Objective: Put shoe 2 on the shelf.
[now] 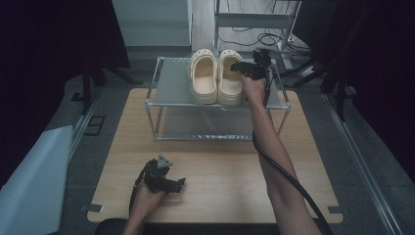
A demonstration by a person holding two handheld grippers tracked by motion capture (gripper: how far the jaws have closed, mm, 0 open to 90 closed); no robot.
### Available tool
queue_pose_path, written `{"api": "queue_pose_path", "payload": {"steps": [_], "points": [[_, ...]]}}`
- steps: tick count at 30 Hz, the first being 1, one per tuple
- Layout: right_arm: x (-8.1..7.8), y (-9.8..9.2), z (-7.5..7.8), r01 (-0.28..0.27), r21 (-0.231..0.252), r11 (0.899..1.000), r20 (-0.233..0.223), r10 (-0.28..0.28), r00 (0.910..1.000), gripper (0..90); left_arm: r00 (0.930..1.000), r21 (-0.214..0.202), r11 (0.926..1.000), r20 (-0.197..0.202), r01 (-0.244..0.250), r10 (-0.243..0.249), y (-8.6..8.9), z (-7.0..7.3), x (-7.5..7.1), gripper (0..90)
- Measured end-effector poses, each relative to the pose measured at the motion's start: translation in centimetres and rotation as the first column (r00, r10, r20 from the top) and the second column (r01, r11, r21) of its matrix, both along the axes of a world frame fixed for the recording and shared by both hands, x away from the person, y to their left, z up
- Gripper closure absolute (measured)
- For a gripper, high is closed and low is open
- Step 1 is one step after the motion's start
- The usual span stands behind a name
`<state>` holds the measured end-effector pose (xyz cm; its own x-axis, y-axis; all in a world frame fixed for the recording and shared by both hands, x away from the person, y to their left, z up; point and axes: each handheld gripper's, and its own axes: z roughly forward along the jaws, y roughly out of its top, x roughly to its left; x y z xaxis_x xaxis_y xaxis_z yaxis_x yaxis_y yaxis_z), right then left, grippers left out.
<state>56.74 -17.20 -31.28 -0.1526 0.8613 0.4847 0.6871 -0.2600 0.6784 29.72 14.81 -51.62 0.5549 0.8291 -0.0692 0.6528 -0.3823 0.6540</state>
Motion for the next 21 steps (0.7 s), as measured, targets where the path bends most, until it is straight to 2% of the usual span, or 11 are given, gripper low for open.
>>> {"api": "queue_pose_path", "payload": {"steps": [3,4,6,8,10,16,20,21], "points": [[-0.4,-0.5,0.3,-0.038,-0.014,0.999,0.019,0.039,0.9991,24.4,1.0,0.0,1.0,0.0,0.001,-0.001,0.0,0.0,0.0,0.0],[-0.5,-0.6,0.3,-0.041,-0.016,0.999,0.024,0.041,0.9989,26.4,1.0,-0.002,1.0,0.0,-0.001,0.001,0.0,0.0,0.0,0.0],[-0.7,-0.9,0.5,-0.044,-0.01,0.999,0.03,0.044,0.9986,37.7,1.0,-0.005,1.0,-0.001,-0.001,0.001,0.0,0.0,0.0,0.0],[-0.7,-0.9,0.5,-0.061,-0.003,0.998,0.031,0.061,0.9976,39.3,1.0,-0.006,1.0,-0.001,0.0,0.0,-0.1,0.0,0.0,0.0],[-0.7,-0.7,0.6,-0.061,-0.021,0.998,0.044,0.062,0.9971,41.9,1.0,-0.003,1.0,-0.003,0.004,-0.004,-0.1,0.0,0.0,0.0],[-0.5,-0.6,0.1,-0.075,-0.027,0.997,0.075,0.077,0.9942,42.6,1.0,-0.001,1.0,-0.004,0.007,-0.007,-0.1,0.0,0.1,0.0],[-0.6,-1.2,0.0,-0.096,0.01,0.995,0.087,0.095,0.9917,39.4,1.0,0.0,1.0,-0.002,0.006,-0.006,-0.1,0.0,0.1,0.0],[-0.8,-1.4,0.1,-0.116,0.013,0.993,0.095,0.115,0.9889,34.5,1.0,-0.004,1.0,0.003,0.002,-0.002,-0.1,0.1,0.0,0.0]]}}
